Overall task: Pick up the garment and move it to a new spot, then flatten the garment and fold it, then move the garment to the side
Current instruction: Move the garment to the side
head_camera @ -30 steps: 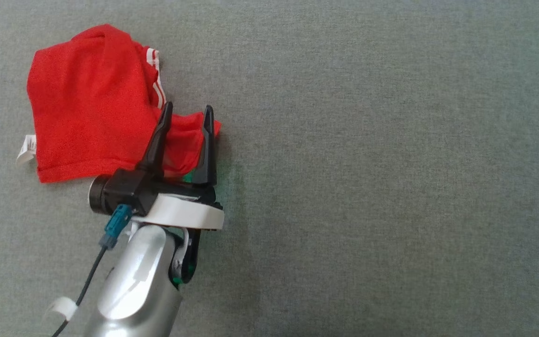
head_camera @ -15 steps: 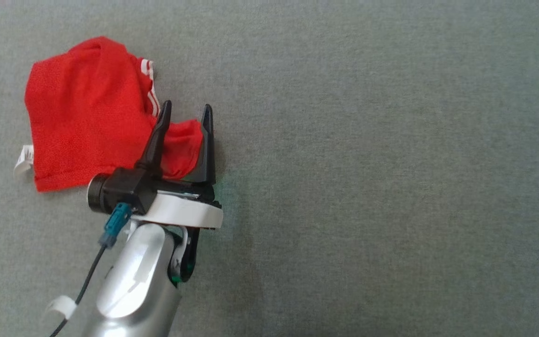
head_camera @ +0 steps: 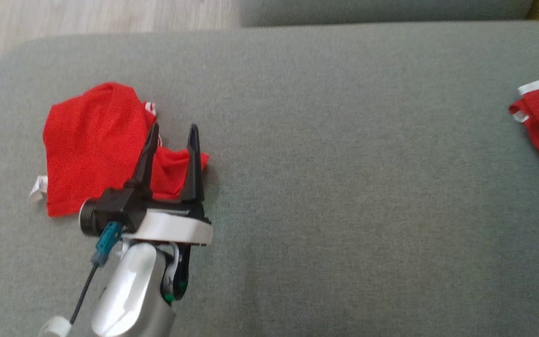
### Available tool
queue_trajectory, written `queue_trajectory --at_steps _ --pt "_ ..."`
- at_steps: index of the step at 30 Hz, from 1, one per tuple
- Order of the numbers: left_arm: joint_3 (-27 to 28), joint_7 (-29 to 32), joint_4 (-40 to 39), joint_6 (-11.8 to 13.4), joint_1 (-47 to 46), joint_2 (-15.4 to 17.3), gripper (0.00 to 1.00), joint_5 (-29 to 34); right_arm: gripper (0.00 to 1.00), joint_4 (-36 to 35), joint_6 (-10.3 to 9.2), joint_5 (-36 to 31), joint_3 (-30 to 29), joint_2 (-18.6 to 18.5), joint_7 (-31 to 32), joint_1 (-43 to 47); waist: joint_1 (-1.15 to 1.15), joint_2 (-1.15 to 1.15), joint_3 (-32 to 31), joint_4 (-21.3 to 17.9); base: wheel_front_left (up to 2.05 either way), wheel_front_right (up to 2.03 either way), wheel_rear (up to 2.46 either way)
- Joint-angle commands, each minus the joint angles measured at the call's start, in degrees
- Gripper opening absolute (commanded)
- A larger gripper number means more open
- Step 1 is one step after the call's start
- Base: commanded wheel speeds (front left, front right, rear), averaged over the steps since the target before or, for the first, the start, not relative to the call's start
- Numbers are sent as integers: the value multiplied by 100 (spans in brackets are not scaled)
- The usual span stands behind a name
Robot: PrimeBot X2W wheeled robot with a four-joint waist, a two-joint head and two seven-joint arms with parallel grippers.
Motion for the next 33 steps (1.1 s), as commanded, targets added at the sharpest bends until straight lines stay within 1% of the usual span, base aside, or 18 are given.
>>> queue_trajectory --at_steps 1,8,11,13,18,22,24,28,33 --pt "228 -46 -194 -21 -41 54 100 68 100 -390 -4 33 -65 146 -61 170 1 0 -269 -86 0 0 0" --pt "345 -46 -194 -66 237 54 100 121 100 -1978 -4 172 -449 1503 16 1185 1 0 -618 -169 0 0 0" --pt "343 -46 -213 -75 367 54 100 113 100 -2386 -4 197 -512 1936 -91 1722 1 0 -691 -172 0 0 0" --pt "332 -46 -201 -80 464 54 100 106 100 -2510 -4 261 -582 2134 -216 2087 1 0 -734 -169 0 0 0" --pt "318 -46 -180 -73 725 54 100 106 100 -2634 -4 203 -659 2352 -492 3035 1 0 -860 -152 0 0 0" --pt "358 -46 -236 -40 932 54 100 97 100 -2770 -4 200 -677 2397 -595 3655 1 0 -953 -160 0 0 0" --pt "375 -46 -290 -14 1027 54 100 97 100 -2815 -4 306 -619 2401 -616 3890 1 0 -981 -167 0 0 0" --pt "392 -46 -368 23 1161 54 100 92 100 -2885 -4 415 -538 2402 -633 4114 1 0 -1024 -200 0 0 0" --pt "382 -46 -405 45 1178 54 100 80 100 -2966 -4 443 -498 2403 -637 4145 1 0 -1024 -217 0 0 0"
